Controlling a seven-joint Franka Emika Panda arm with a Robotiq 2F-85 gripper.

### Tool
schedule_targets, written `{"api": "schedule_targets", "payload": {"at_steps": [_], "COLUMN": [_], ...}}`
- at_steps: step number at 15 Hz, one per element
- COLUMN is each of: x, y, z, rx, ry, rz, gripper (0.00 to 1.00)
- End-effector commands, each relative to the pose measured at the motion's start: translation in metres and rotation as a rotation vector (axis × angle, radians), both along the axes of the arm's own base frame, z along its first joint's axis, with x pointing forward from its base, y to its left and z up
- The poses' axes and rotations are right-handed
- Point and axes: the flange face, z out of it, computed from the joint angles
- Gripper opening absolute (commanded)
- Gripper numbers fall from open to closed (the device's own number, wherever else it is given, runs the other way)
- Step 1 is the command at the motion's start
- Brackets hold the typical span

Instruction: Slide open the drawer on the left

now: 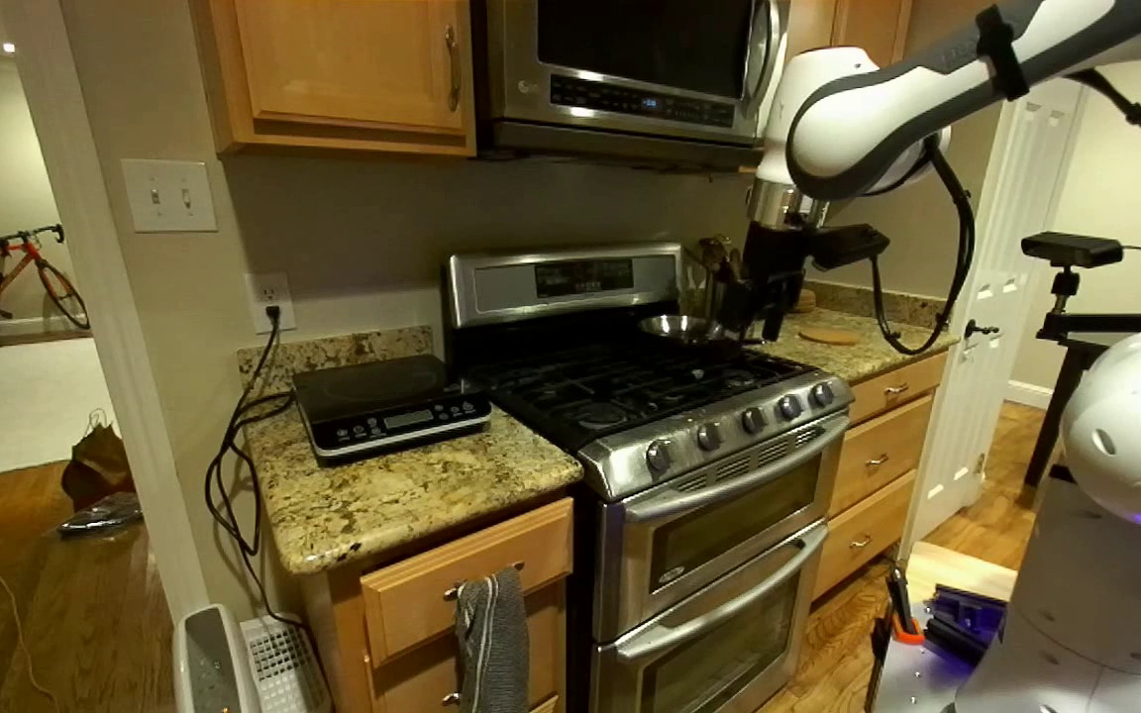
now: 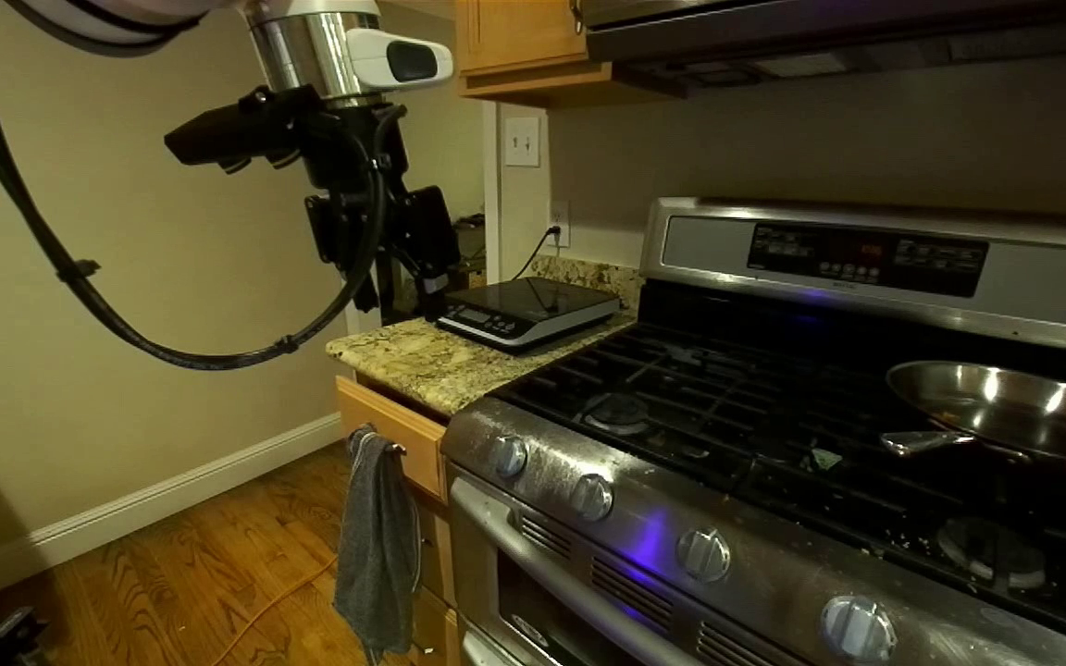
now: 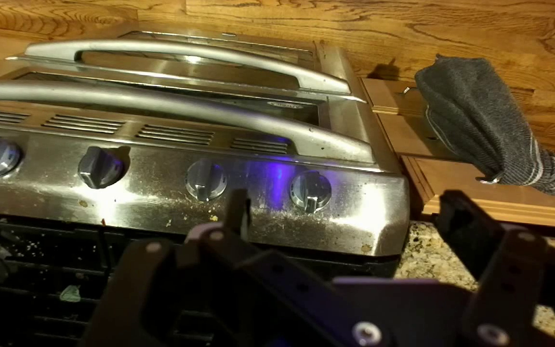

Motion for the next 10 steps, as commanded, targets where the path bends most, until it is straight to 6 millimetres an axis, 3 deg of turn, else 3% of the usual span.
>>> {"api": "schedule_targets", "payload": {"at_steps": [1,5,10], "x": [0.003,0.013,0.028], "y": [0.007,0.037,0.103], "z": [-0.001,-0.007,-0.023], "rx": [-0.011,-0.023,0.019], "ry": [0.002,0.009,0.005], "rz": [0.032,0.136,0.380], "gripper": [1.00,1.00,1.00]}}
